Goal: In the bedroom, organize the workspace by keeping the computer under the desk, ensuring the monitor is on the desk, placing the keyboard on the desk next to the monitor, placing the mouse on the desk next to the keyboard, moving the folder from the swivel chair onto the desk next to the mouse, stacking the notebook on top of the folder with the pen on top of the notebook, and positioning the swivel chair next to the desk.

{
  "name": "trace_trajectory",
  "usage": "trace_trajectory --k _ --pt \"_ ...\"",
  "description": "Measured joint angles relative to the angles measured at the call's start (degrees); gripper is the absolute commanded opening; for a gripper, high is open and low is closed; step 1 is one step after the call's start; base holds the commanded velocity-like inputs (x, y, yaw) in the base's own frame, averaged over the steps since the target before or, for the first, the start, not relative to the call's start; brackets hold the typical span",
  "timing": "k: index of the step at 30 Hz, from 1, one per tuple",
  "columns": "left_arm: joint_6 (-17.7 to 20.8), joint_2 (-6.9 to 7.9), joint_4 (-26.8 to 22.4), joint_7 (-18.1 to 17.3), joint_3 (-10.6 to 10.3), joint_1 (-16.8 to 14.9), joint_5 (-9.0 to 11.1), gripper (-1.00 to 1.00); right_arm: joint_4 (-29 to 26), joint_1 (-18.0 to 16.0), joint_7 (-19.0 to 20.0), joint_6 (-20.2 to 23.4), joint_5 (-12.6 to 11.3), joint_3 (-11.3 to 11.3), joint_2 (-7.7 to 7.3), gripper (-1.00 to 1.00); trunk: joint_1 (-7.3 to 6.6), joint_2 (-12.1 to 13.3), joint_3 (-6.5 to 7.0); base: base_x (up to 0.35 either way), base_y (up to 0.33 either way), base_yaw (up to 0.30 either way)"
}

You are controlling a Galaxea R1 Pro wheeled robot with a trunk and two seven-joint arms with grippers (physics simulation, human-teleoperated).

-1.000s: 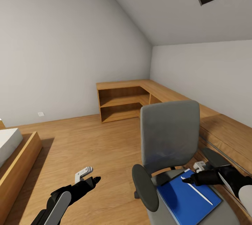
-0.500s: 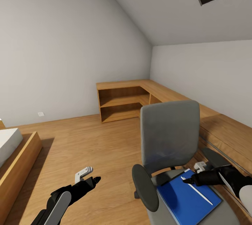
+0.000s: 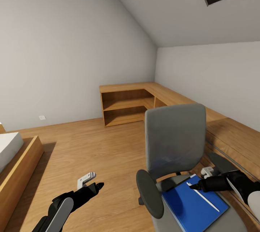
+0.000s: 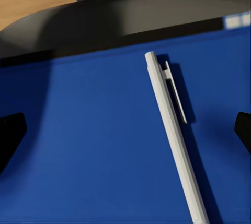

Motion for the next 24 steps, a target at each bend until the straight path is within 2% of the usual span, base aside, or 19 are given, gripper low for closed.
trace_trajectory --k 24 --pt "0.0 0.0 0.0 0.1 0.0 0.0 0.0 1.0 0.0 0.0 0.0 0.0 0.2 0.1 0.05 1.0 -5.27 9.6 4.31 0.0 0.0 0.0"
